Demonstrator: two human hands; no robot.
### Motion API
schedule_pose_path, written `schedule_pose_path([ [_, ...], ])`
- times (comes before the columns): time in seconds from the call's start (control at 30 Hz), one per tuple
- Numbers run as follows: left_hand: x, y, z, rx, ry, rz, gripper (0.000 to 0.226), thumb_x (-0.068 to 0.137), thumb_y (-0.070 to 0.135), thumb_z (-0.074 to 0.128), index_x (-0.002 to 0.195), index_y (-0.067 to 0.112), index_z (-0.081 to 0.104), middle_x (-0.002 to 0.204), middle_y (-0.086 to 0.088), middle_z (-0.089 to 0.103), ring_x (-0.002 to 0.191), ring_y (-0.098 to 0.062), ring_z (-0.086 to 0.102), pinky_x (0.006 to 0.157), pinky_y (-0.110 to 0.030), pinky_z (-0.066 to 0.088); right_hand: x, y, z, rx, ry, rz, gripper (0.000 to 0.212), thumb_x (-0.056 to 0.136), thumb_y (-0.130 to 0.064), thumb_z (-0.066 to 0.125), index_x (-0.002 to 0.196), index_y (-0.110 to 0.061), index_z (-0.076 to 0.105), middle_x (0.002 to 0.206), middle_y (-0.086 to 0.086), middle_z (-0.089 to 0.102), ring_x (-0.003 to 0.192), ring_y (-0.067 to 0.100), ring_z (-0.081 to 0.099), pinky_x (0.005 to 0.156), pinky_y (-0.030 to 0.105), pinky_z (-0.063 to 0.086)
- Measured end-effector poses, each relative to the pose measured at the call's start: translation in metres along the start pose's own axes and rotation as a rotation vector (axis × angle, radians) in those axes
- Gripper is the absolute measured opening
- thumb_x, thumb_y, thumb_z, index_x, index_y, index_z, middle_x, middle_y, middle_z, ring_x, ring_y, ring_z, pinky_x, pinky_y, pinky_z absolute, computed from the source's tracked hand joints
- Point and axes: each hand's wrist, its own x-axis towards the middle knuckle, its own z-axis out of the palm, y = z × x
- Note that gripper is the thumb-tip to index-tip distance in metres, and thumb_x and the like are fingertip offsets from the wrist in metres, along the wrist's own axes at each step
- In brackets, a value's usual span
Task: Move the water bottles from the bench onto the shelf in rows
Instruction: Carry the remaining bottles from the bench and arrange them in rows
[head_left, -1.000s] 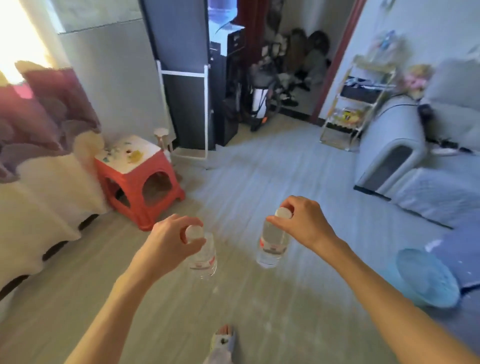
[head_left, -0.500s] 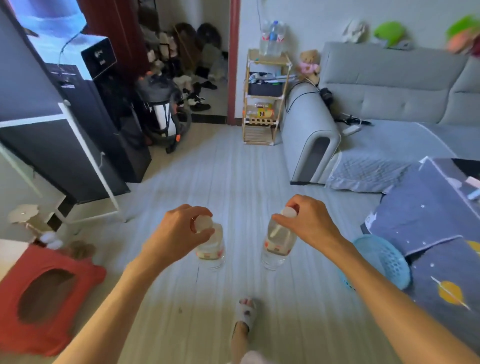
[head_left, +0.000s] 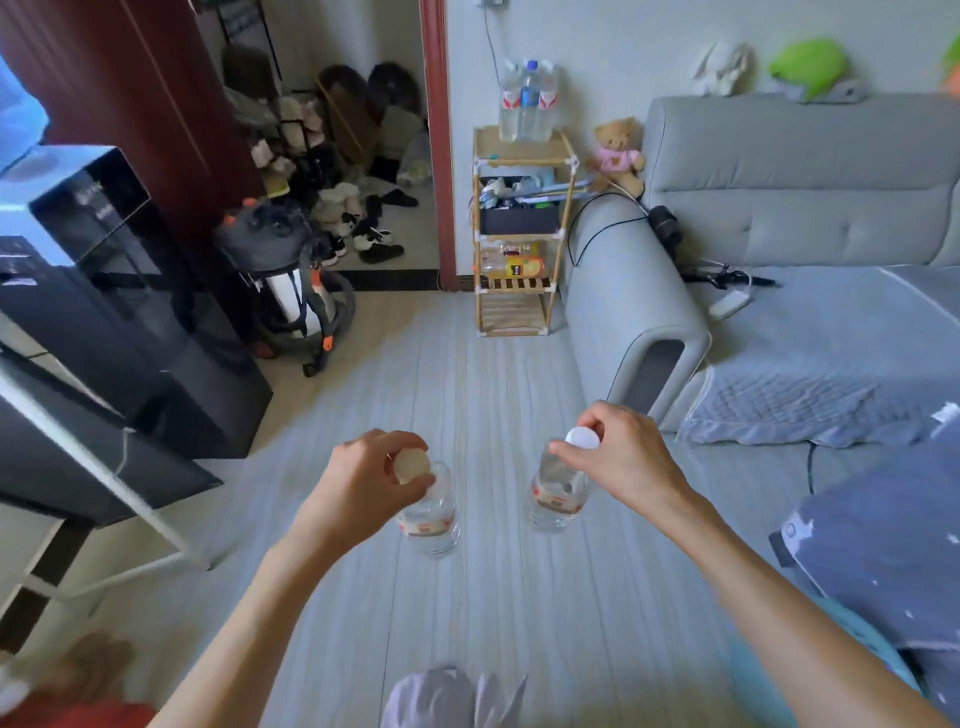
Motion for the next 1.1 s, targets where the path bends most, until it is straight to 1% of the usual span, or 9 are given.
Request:
schedule_pose_path([
  [0.13,0.106,-0.002,0.002,-0.007,0.021,-0.001,0.027,0.070,0.023,0.073,0.096,0.023,0.066,0.087,-0.001,0.062,0.076,-0.017,0.055,0.065,-0.016,0.034,0.105,0.003,0.000,0.005,0.020,0.028,0.028,0.069,-0.037,0.073,0.075,-0.014,0.058,0.081,0.004,0.062,0.078,0.020,0.054,0.064,0.025,0.035],
  [0.3,0.247,-0.004,0.005,-0.035,-0.012,0.004,0.025,0.070,0.023,0.071,0.094,0.024,0.066,0.086,0.000,0.061,0.079,-0.015,0.054,0.062,-0.009,0.033,0.240,0.007,0.000,-0.010,-0.002,0.078,0.027,0.069,-0.036,0.073,0.075,-0.013,0.060,0.079,0.002,0.063,0.080,0.020,0.056,0.066,0.028,0.043],
  [0.47,0.383,0.015,-0.002,-0.020,-0.020,0.062,0.026,0.070,0.023,0.071,0.096,0.022,0.066,0.089,0.000,0.061,0.080,-0.016,0.056,0.064,-0.014,0.037,0.361,0.009,-0.020,-0.003,0.058,0.099,0.026,0.069,-0.036,0.073,0.074,-0.015,0.059,0.081,0.001,0.062,0.079,0.019,0.054,0.058,0.024,0.037],
  [0.6,0.483,0.036,-0.006,-0.007,-0.005,0.078,0.027,0.071,0.023,0.071,0.097,0.023,0.066,0.088,0.004,0.059,0.080,-0.015,0.055,0.063,-0.013,0.037,0.459,0.018,-0.039,0.030,0.123,0.091,0.026,0.067,-0.039,0.073,0.074,-0.017,0.060,0.079,-0.001,0.063,0.075,0.015,0.054,0.054,0.017,0.036],
  [0.67,0.531,0.045,-0.003,-0.003,0.014,0.085,0.027,0.072,0.024,0.070,0.099,0.022,0.065,0.090,0.005,0.059,0.080,-0.014,0.056,0.063,-0.009,0.036,0.510,0.024,-0.047,0.044,0.131,0.079,0.026,0.067,-0.038,0.074,0.073,-0.016,0.061,0.079,-0.001,0.063,0.075,0.015,0.055,0.055,0.016,0.037],
  [0.77,0.601,0.060,0.007,-0.012,0.028,0.075,0.027,0.074,0.023,0.070,0.100,0.022,0.065,0.091,0.005,0.059,0.081,-0.014,0.057,0.064,-0.006,0.036,0.588,0.037,-0.057,0.042,0.088,0.063,0.026,0.068,-0.039,0.074,0.073,-0.018,0.060,0.079,-0.002,0.061,0.073,0.012,0.053,0.053,0.016,0.035],
  [0.9,0.692,0.081,0.021,-0.020,0.042,0.025,0.028,0.074,0.023,0.069,0.102,0.021,0.065,0.091,0.003,0.062,0.082,-0.014,0.057,0.064,-0.016,0.038,0.688,0.055,-0.073,0.023,0.018,0.033,0.026,0.068,-0.039,0.074,0.071,-0.020,0.058,0.078,-0.003,0.061,0.073,0.012,0.053,0.053,0.015,0.035],
  [1.0,0.753,0.097,0.026,-0.026,0.059,-0.005,0.028,0.072,0.022,0.071,0.099,0.021,0.066,0.089,0.004,0.062,0.079,-0.014,0.056,0.062,-0.009,0.037,0.756,0.059,-0.089,0.013,-0.013,-0.002,0.026,0.068,-0.039,0.075,0.071,-0.020,0.056,0.078,-0.003,0.059,0.073,0.012,0.052,0.053,0.017,0.035],
  [1.1,0.808,0.109,0.025,-0.076,0.094,-0.037,0.026,0.071,0.021,0.072,0.096,0.022,0.066,0.085,0.006,0.061,0.076,-0.009,0.055,0.062,-0.005,0.035,0.822,0.058,-0.100,-0.015,-0.010,-0.038,0.028,0.068,-0.040,0.074,0.075,-0.016,0.061,0.078,-0.002,0.061,0.076,0.015,0.053,0.061,0.022,0.035],
])
